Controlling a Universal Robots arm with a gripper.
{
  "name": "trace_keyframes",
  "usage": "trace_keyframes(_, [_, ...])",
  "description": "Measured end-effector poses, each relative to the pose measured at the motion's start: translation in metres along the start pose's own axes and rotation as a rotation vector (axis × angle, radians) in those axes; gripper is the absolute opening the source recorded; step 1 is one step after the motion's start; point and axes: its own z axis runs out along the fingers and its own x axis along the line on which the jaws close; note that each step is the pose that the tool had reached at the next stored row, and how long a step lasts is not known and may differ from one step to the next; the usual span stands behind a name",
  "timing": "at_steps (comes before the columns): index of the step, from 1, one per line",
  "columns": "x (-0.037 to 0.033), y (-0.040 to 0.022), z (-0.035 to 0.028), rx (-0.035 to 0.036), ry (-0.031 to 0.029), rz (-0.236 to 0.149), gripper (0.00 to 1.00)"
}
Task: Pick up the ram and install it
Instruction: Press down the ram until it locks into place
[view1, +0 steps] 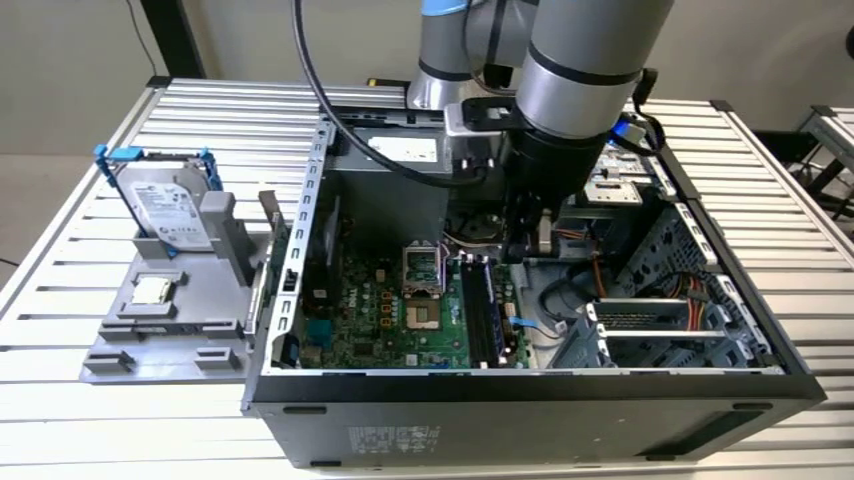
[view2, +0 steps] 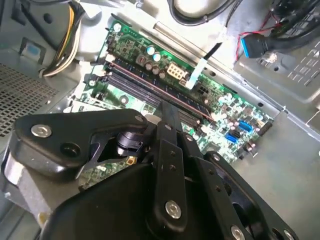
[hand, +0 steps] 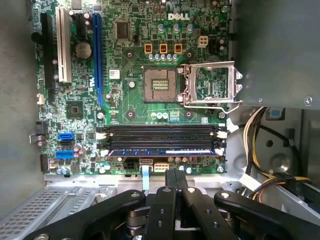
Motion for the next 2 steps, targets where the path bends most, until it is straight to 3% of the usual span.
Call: trace_keyframes(2, [0.0,0.0,-0.0001,0.0,0.0001,0.0,0.0])
